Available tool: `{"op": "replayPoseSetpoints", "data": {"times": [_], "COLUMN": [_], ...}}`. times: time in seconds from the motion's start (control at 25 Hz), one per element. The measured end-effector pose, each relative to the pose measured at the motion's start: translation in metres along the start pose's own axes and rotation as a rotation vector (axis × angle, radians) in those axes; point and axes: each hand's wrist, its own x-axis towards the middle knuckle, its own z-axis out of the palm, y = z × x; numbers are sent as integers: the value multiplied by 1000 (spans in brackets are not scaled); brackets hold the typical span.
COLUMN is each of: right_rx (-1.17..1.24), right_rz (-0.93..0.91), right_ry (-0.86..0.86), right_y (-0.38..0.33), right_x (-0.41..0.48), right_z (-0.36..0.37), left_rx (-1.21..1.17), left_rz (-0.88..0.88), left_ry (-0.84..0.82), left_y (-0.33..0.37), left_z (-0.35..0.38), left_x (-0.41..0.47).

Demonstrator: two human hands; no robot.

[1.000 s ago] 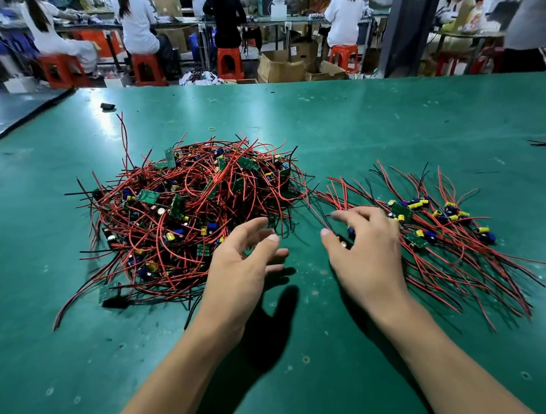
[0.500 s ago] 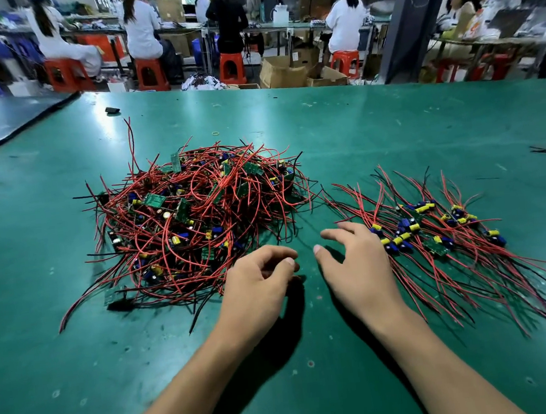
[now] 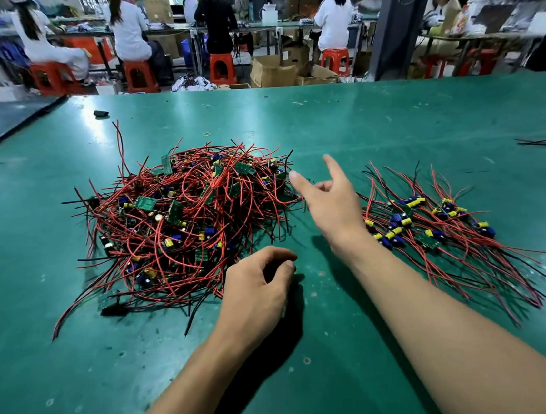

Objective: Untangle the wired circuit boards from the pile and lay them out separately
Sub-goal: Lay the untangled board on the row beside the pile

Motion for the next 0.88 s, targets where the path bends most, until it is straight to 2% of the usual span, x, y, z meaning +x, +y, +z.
{"op": "replayPoseSetpoints", "data": {"times": [0.16,0.28,0.36,0.52,0.6,0.76,0.88], "right_rx": [40,28,84,289,401,278,301], "right_rz": [-87,-243,-241,-66,84,425,509], "right_ry": [-50,41,64,8,-120,-413,-563], "right_y": [-34,-35,-26,-15,-11,4,10], "right_x": [29,24,16,8,-1,-27,-44], "right_z": [12,10,6,-7,-14,-16,-17], "left_rx": [-50,-66,-40,-11,14,56,-1], "left_rz": [-19,-22,-8,-1,25,64,17], "left_ry": [-32,-35,-33,-6,0,77,158], "left_y": [1,1,1,-2,-2,-2,-4], "left_z": [-1,-2,-1,-1,-1,0,0], "left_x": [-1,0,0,1,1,2,3]}}
